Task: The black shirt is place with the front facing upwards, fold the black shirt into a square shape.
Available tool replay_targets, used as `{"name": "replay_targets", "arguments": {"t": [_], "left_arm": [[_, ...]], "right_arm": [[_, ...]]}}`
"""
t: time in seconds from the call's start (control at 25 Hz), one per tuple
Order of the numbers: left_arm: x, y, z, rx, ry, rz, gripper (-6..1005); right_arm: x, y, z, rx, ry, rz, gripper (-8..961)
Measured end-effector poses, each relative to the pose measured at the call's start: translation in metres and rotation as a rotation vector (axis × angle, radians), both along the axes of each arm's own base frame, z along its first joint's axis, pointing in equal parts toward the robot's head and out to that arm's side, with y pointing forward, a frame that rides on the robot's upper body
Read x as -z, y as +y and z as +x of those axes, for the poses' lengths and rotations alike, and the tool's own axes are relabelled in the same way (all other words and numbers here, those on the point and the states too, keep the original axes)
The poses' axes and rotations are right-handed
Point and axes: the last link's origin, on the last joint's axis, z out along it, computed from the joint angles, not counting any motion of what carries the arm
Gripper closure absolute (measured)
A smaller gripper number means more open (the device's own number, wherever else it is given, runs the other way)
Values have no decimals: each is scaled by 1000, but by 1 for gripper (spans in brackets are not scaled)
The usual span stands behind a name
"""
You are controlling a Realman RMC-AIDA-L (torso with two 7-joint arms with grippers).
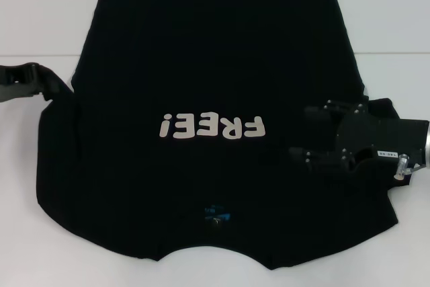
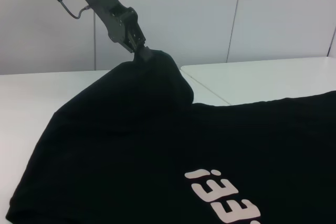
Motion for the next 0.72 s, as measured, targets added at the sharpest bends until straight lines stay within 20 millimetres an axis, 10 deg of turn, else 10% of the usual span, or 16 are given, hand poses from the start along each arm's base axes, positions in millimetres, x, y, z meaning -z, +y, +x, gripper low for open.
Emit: {"name": "replay_targets", "arguments": {"t": [0.72], "left_arm": [[20,-7,27,104,-83,-65,971]], "right_arm": [[3,-1,-1,0,2,-7,68]]}}
